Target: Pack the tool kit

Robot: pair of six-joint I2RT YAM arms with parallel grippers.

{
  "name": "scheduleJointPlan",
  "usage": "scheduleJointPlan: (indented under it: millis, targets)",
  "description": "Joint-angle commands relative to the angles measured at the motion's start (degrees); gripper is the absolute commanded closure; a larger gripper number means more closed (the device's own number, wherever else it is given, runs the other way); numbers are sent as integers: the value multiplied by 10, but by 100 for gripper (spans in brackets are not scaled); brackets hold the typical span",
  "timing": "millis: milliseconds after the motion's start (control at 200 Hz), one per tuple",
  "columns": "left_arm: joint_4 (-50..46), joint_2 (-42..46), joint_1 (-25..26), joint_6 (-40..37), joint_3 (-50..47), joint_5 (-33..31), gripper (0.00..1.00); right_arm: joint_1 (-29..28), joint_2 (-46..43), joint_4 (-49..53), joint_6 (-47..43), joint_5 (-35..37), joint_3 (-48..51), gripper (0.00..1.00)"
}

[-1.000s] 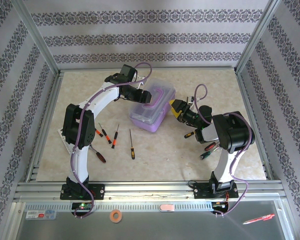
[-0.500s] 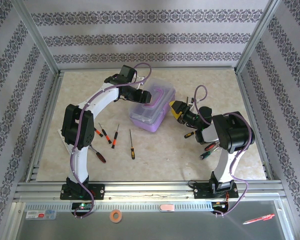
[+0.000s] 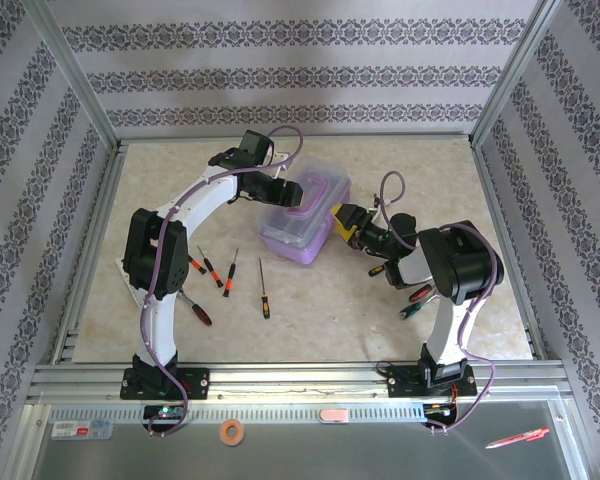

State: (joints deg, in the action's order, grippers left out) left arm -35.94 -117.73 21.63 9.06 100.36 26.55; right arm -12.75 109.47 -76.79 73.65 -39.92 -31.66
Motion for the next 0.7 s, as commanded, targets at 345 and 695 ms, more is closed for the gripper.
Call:
scheduleJointPlan:
  millis: [345, 695]
  targets:
    - [-31, -47, -2, 11, -49, -8, 39, -19, 50, -27, 37, -14, -76, 16]
    - [-96, -69, 15, -6, -20, -136, 39, -22, -30, -28, 71, -55, -107, 22]
